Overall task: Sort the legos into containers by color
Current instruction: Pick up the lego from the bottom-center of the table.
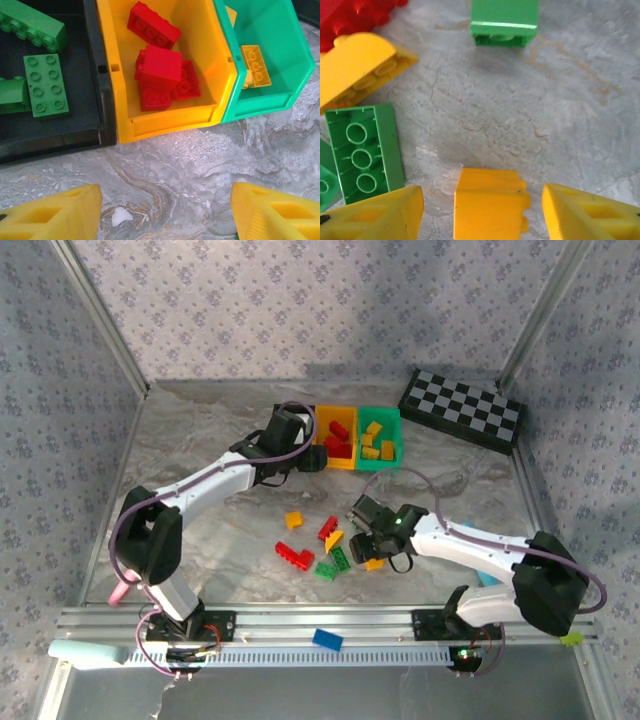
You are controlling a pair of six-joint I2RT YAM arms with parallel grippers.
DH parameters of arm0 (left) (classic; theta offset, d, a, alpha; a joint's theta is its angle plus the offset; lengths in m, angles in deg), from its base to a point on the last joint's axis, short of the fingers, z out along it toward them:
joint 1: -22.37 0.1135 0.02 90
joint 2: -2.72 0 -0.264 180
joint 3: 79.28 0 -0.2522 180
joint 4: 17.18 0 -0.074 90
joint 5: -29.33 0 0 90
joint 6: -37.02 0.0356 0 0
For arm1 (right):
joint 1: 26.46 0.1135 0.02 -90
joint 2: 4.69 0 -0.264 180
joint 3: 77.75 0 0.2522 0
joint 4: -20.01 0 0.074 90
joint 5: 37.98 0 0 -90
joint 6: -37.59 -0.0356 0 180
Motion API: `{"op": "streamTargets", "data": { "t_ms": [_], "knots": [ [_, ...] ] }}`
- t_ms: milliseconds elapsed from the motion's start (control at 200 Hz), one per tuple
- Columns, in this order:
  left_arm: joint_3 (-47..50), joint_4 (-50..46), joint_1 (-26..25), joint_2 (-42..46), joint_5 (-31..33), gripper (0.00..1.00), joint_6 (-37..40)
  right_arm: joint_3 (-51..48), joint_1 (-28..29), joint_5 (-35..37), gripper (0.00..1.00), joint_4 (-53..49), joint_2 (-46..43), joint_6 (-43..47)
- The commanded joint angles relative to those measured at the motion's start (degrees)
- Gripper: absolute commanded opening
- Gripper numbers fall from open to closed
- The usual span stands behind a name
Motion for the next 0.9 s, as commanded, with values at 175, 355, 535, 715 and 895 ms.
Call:
{"op": "streamTargets", "data": {
  "t_ms": [175, 355, 535, 715, 895],
  "knots": [
    [1.51, 2.14, 0.54, 2.90, 0.54, 0.69, -1.56, -3.15, 1.85, 2.12, 0.66, -3.92, 1.93, -5.63],
    [1.80, 1.73, 0.68, 3.43, 0.87, 0.69, -1.83, -3.03, 1.87, 1.49, 0.55, 0.05, 5.13, -4.99],
    [3.52, 1.23, 1.39, 5.46, 2.00, 0.68, -2.00, -0.53, 1.75, 2.54, 0.30, 0.84, 6.02, -3.56],
    [6.01, 1.05, 2.46, 7.12, 2.93, 0.68, -2.34, 4.15, -3.46, 4.87, 0.30, -1.88, 1.01, 2.80],
    [9.30, 1.13, 3.53, 8.71, 3.81, 0.68, -3.42, 10.21, -17.33, 1.29, 0.31, 1.27, -1.82, 10.13]
  ]
}}
